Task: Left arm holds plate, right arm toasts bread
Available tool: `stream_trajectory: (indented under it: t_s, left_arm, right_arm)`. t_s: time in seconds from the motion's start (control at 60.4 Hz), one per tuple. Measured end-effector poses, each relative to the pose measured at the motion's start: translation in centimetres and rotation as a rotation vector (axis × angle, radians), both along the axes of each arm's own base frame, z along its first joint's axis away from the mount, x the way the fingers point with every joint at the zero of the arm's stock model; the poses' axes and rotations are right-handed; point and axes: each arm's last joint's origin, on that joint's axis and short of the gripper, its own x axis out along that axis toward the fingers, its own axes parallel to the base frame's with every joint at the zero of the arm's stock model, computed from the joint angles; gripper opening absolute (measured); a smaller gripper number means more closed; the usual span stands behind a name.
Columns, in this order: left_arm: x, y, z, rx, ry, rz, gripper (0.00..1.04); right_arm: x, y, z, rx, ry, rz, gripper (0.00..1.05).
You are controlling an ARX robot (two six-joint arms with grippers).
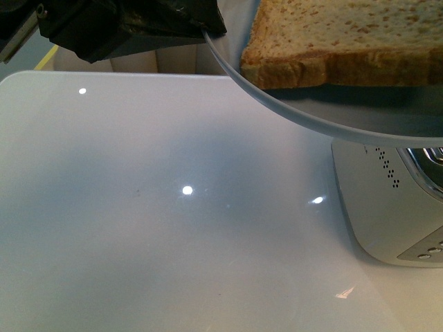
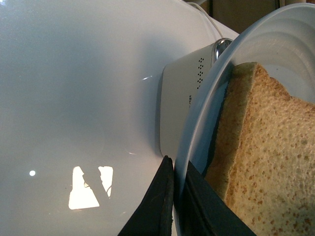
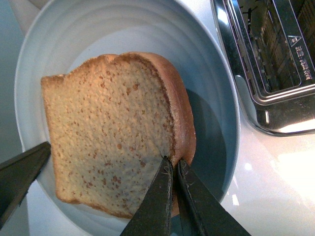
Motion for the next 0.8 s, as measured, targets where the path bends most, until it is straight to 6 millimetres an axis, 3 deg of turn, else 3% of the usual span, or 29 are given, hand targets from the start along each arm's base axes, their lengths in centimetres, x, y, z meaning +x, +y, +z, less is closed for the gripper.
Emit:
stream_trajectory:
  t_s: [0.381, 0.629, 0.795]
  left_arm:
    - [0.0, 0.0, 0.0, 0.0, 0.0, 0.0, 0.03]
    - [0.0, 0.0, 0.0, 0.0, 0.0, 0.0, 0.03]
    - [0.0, 0.0, 0.0, -0.001, 0.001, 0.0, 0.03]
  right_arm:
    - [0.2, -0.7, 2.3, 0.0, -0.073, -0.002, 0.02]
    - [1.3, -1.7, 6.7, -0.079, -0.214, 0.022, 0.02]
    - [1.2, -1.9, 8.5, -0.11, -0.278, 0.034, 0.02]
